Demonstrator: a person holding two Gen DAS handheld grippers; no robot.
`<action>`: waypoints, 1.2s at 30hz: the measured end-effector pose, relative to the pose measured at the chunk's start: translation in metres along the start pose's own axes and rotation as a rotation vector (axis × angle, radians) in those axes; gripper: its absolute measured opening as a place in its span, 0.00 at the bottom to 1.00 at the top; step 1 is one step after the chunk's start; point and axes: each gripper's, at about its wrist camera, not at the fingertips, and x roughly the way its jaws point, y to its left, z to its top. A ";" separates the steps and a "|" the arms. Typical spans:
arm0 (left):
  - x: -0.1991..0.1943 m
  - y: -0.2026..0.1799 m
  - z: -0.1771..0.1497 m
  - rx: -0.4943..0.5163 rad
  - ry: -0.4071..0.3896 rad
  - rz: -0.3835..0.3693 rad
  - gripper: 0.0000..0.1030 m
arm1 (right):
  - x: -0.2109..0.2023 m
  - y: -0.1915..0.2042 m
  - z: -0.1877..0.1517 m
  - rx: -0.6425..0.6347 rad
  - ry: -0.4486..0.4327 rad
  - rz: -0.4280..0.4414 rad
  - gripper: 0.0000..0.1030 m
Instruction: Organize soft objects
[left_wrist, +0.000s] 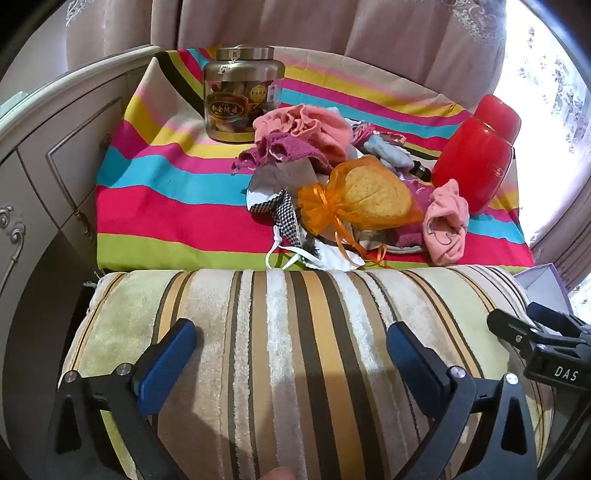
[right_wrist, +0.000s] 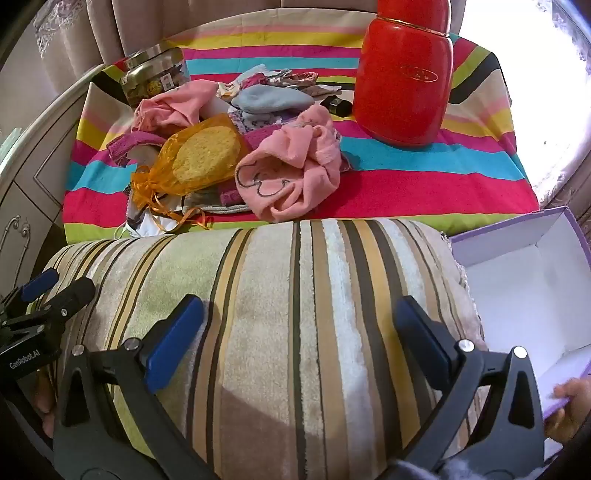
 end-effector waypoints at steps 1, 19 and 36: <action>0.000 -0.001 0.000 0.001 -0.001 -0.001 1.00 | 0.000 0.000 0.000 0.000 0.001 -0.001 1.00; 0.002 0.002 -0.003 0.005 0.019 0.021 1.00 | 0.002 -0.001 -0.001 0.004 -0.004 -0.005 1.00; 0.003 0.002 -0.003 0.005 0.014 0.027 1.00 | -0.001 0.000 -0.002 -0.002 -0.018 -0.011 1.00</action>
